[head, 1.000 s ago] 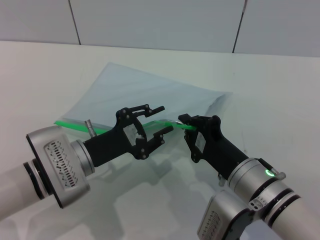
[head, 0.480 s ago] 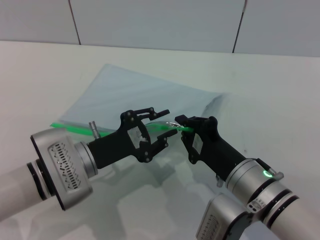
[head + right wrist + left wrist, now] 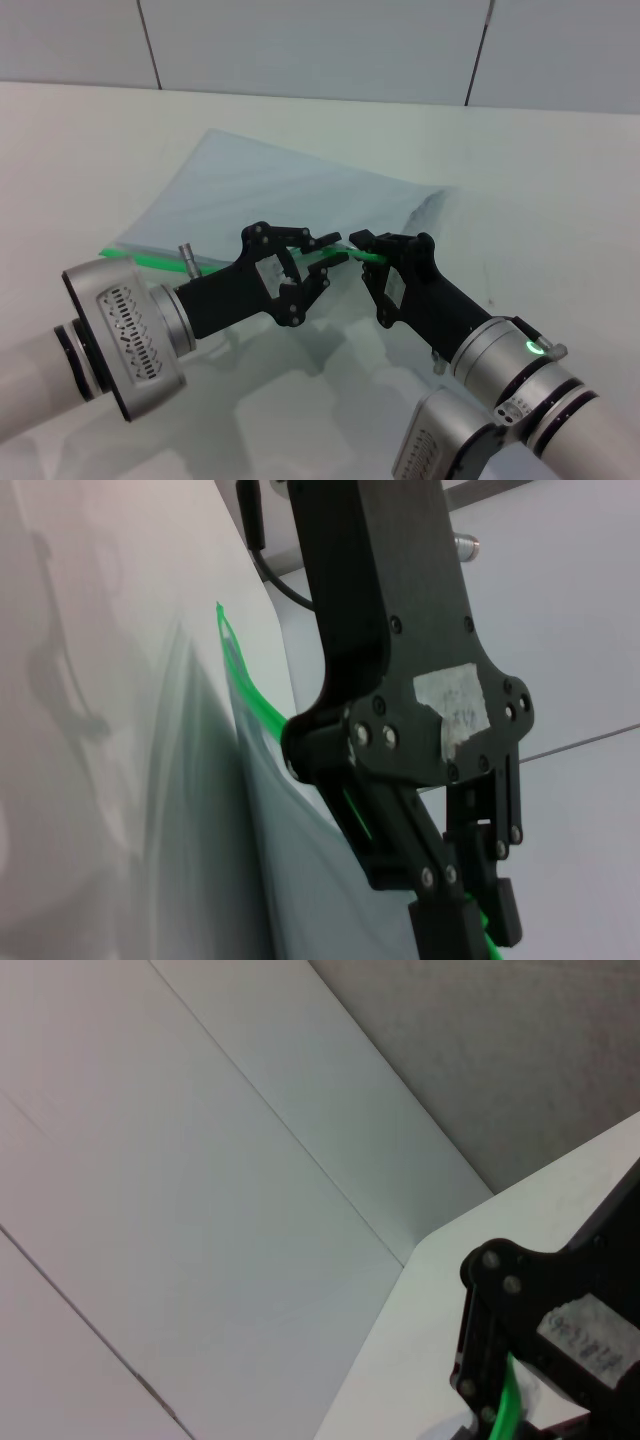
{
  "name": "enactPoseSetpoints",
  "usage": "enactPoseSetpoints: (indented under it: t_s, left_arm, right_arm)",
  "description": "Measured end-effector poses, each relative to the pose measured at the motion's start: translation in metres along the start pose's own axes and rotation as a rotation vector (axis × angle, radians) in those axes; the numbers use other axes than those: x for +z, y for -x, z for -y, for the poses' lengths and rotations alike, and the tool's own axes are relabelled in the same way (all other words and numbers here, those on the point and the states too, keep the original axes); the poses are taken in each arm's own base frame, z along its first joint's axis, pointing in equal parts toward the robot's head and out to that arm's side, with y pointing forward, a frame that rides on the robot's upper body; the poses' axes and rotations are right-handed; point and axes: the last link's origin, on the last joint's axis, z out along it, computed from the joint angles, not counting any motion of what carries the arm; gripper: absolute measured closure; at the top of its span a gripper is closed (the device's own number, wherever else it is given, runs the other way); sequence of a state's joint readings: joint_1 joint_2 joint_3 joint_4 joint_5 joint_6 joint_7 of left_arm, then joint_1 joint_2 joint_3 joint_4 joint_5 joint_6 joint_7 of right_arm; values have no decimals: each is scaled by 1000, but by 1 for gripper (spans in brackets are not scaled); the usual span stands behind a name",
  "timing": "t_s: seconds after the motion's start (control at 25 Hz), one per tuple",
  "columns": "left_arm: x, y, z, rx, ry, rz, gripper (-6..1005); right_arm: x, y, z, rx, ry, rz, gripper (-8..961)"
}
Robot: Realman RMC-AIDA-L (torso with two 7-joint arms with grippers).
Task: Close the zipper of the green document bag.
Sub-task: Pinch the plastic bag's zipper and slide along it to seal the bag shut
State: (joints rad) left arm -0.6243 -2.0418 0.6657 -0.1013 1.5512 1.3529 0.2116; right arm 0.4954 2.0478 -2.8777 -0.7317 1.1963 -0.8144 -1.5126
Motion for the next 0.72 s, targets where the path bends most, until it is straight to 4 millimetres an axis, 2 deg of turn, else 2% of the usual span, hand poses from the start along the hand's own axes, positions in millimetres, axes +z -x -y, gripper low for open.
enactPoseSetpoints:
  t_s: [0.32, 0.72]
  left_arm:
    - [0, 0, 0, 1, 0, 2, 860]
    - [0, 1, 1, 1, 0, 4, 895]
  right_arm:
    - [0, 2, 0, -13, 1, 14, 849]
    - [0, 3, -1, -18, 2, 19, 842]
